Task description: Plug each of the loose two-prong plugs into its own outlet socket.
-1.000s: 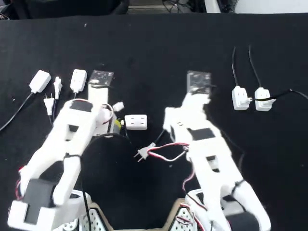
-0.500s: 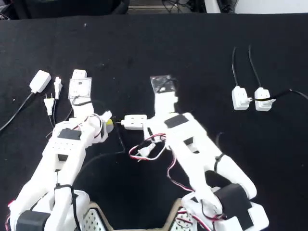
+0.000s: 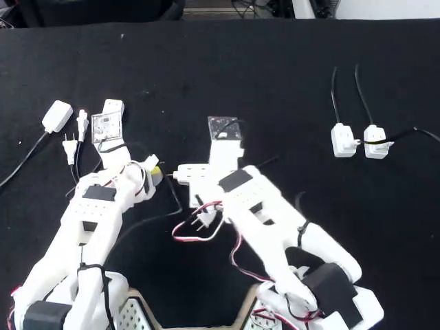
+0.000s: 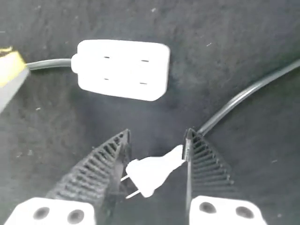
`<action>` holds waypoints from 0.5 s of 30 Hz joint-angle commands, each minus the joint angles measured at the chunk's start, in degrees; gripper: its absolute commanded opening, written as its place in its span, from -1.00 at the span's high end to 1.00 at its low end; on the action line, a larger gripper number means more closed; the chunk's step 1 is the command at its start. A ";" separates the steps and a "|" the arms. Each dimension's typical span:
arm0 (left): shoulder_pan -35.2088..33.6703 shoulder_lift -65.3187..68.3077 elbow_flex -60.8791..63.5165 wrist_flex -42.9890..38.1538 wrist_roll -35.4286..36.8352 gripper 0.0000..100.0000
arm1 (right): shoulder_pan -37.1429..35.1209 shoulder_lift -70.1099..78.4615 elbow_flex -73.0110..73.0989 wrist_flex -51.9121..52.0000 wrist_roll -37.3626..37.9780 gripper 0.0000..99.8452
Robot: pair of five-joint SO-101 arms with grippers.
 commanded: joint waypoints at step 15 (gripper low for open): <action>-2.24 -1.58 -0.48 -0.88 0.70 0.51 | 1.14 0.66 -1.01 4.75 -3.78 0.66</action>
